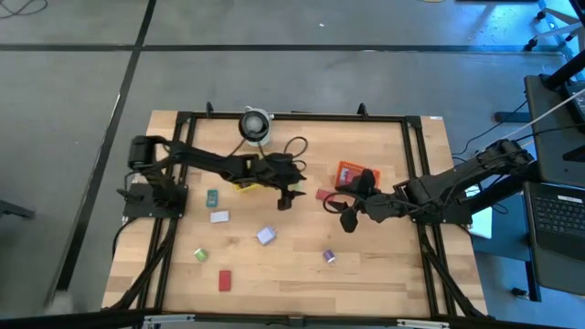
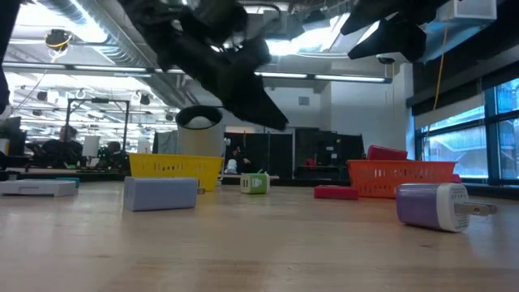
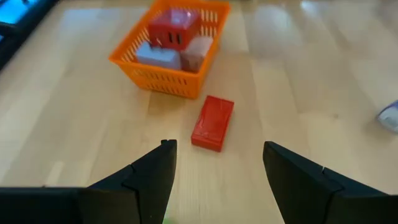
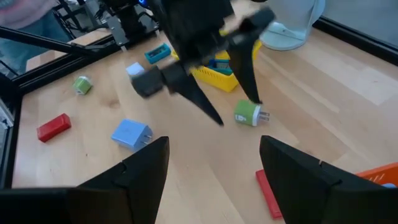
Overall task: Pick & Place Office items
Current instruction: Put the top red digital clock into the yellow bin
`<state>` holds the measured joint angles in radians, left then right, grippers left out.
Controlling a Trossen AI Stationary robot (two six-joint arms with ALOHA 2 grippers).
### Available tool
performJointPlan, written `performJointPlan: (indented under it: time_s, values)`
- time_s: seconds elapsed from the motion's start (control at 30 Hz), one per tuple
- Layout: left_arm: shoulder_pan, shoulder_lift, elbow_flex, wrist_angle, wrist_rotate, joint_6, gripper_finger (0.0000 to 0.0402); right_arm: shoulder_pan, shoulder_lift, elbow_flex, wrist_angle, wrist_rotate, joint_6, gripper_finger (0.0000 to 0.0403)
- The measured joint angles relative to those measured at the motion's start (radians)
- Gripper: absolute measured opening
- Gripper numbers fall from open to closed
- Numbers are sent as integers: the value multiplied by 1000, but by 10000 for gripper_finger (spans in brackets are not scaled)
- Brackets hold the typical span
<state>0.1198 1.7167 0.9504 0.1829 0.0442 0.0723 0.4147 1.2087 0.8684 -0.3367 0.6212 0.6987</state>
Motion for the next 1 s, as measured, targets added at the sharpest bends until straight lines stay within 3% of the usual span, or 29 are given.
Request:
performJointPlan:
  time_s: [0.47, 1.0]
  values:
    - [0, 252, 163, -7, 1, 115, 236, 2, 0, 0, 4, -5, -30, 243]
    - [0, 369, 246, -8, 50, 158, 236, 1, 0, 0, 31, -10, -35, 217]
